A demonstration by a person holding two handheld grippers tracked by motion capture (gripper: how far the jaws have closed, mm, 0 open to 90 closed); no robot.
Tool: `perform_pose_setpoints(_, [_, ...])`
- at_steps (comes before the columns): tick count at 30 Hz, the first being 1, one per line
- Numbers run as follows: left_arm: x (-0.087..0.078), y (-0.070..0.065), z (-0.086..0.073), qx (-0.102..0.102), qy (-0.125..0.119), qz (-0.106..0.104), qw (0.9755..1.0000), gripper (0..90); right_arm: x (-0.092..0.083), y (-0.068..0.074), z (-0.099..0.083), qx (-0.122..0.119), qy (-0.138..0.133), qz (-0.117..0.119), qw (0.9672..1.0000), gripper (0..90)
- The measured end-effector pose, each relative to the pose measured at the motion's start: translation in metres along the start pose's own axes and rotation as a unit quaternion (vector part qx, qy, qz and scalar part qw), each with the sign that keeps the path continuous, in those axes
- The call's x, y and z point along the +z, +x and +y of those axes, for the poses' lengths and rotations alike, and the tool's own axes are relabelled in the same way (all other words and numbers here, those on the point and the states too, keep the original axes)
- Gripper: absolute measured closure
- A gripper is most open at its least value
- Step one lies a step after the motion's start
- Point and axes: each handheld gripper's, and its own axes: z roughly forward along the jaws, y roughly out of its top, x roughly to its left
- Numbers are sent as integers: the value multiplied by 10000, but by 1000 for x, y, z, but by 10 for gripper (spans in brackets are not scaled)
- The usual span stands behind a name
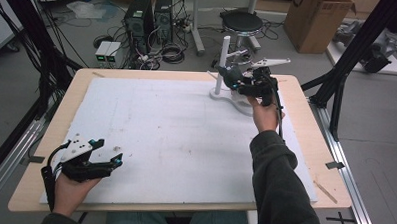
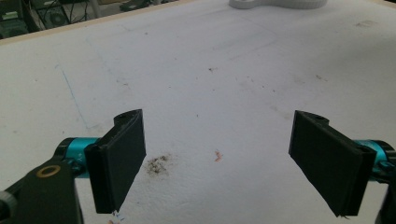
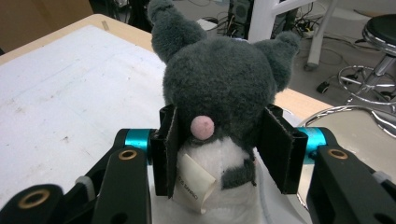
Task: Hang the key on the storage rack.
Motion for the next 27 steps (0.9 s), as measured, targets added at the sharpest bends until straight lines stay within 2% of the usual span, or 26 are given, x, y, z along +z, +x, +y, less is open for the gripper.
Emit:
perform_pose_setpoints(13, [0, 0, 0, 4, -4, -5, 10000, 190, 4, -1, -2, -8, 49, -54, 10000, 522])
perform_pose_setpoints(21, [0, 0, 0, -5, -2, -4, 10000, 190, 7, -3, -10, 120, 102, -26, 9999, 522])
perform_pose_setpoints(27, [0, 0, 0, 0, -1, 0, 10000, 190, 8, -4, -11, 112, 131, -25, 9998, 522])
